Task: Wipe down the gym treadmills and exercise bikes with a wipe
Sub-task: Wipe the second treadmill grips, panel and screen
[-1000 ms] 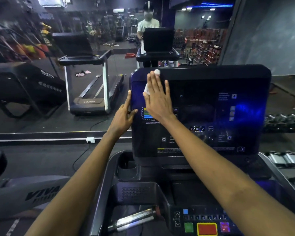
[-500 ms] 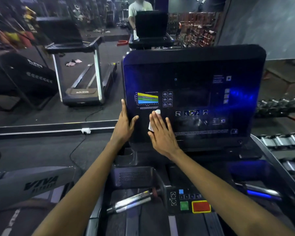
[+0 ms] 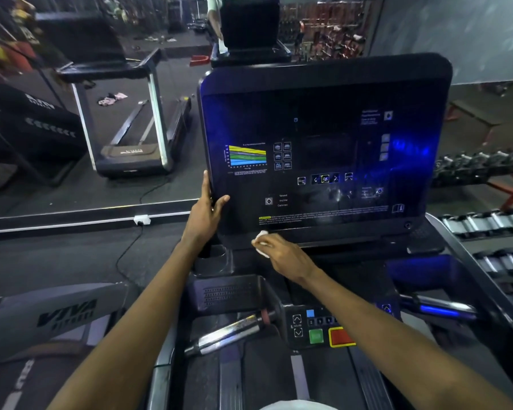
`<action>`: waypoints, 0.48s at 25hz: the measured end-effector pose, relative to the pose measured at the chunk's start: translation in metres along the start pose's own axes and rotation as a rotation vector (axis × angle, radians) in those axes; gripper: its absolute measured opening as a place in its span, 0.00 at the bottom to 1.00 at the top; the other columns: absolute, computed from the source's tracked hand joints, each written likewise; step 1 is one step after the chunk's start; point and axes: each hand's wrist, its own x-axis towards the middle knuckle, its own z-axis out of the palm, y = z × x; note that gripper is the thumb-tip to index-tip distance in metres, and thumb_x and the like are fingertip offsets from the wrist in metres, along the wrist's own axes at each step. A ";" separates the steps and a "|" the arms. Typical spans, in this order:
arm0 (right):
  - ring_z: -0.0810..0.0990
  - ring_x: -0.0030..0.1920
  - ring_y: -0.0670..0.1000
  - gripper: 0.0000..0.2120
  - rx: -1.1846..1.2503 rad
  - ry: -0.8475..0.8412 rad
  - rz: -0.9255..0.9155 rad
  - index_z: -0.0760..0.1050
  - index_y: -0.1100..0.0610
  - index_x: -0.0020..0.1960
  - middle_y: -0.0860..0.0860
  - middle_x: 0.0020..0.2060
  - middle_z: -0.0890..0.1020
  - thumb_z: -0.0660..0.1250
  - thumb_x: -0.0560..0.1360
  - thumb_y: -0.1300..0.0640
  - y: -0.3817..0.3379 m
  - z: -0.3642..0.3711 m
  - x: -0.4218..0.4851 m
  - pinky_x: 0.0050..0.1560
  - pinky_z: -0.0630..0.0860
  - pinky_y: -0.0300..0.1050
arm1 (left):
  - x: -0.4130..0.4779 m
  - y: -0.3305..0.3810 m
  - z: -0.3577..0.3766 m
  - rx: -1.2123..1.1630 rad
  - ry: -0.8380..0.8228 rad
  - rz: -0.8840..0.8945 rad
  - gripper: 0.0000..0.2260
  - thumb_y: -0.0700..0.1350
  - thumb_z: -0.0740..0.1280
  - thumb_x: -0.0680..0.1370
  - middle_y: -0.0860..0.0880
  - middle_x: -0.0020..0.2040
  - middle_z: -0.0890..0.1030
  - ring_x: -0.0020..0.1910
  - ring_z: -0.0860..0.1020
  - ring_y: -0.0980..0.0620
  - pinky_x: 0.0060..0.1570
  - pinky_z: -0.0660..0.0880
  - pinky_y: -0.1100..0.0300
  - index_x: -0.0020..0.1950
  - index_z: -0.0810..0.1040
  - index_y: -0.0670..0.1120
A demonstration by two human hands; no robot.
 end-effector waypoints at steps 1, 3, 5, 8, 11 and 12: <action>0.77 0.57 0.51 0.21 0.005 -0.017 -0.022 0.78 0.57 0.62 0.50 0.58 0.77 0.66 0.72 0.71 -0.005 0.001 0.005 0.44 0.82 0.49 | 0.000 0.000 -0.001 -0.008 -0.008 -0.002 0.35 0.57 0.62 0.81 0.47 0.69 0.76 0.65 0.76 0.41 0.63 0.74 0.45 0.80 0.43 0.59; 0.78 0.55 0.51 0.17 0.025 -0.033 -0.063 0.79 0.58 0.59 0.50 0.56 0.78 0.64 0.74 0.69 -0.014 0.005 0.015 0.43 0.82 0.49 | 0.000 0.000 -0.002 0.003 -0.015 0.013 0.35 0.56 0.63 0.81 0.47 0.69 0.76 0.65 0.77 0.42 0.62 0.74 0.46 0.80 0.43 0.58; 0.79 0.54 0.52 0.15 0.031 -0.041 -0.088 0.80 0.59 0.58 0.51 0.55 0.79 0.58 0.77 0.62 -0.019 0.007 0.021 0.45 0.81 0.47 | -0.002 -0.002 -0.002 0.025 -0.033 0.013 0.36 0.55 0.63 0.81 0.47 0.71 0.74 0.65 0.76 0.42 0.61 0.75 0.47 0.80 0.41 0.56; 0.79 0.53 0.52 0.12 -0.010 -0.047 -0.089 0.80 0.59 0.58 0.51 0.54 0.79 0.62 0.78 0.62 -0.011 0.003 0.014 0.48 0.80 0.47 | -0.008 -0.004 0.002 0.036 -0.068 0.008 0.39 0.60 0.62 0.80 0.46 0.75 0.69 0.68 0.73 0.43 0.63 0.74 0.47 0.80 0.39 0.54; 0.78 0.53 0.53 0.12 -0.005 -0.065 -0.004 0.79 0.58 0.58 0.50 0.54 0.78 0.63 0.76 0.64 0.012 -0.009 -0.008 0.52 0.79 0.47 | -0.014 -0.002 0.006 0.030 -0.007 0.028 0.42 0.58 0.64 0.79 0.45 0.80 0.55 0.75 0.62 0.46 0.73 0.64 0.47 0.80 0.38 0.48; 0.78 0.53 0.52 0.12 0.000 -0.059 0.036 0.79 0.57 0.58 0.50 0.53 0.78 0.63 0.77 0.63 0.019 -0.014 -0.016 0.52 0.78 0.47 | -0.016 0.001 0.007 0.073 0.039 0.059 0.42 0.54 0.66 0.79 0.43 0.80 0.52 0.76 0.59 0.45 0.74 0.59 0.53 0.80 0.40 0.44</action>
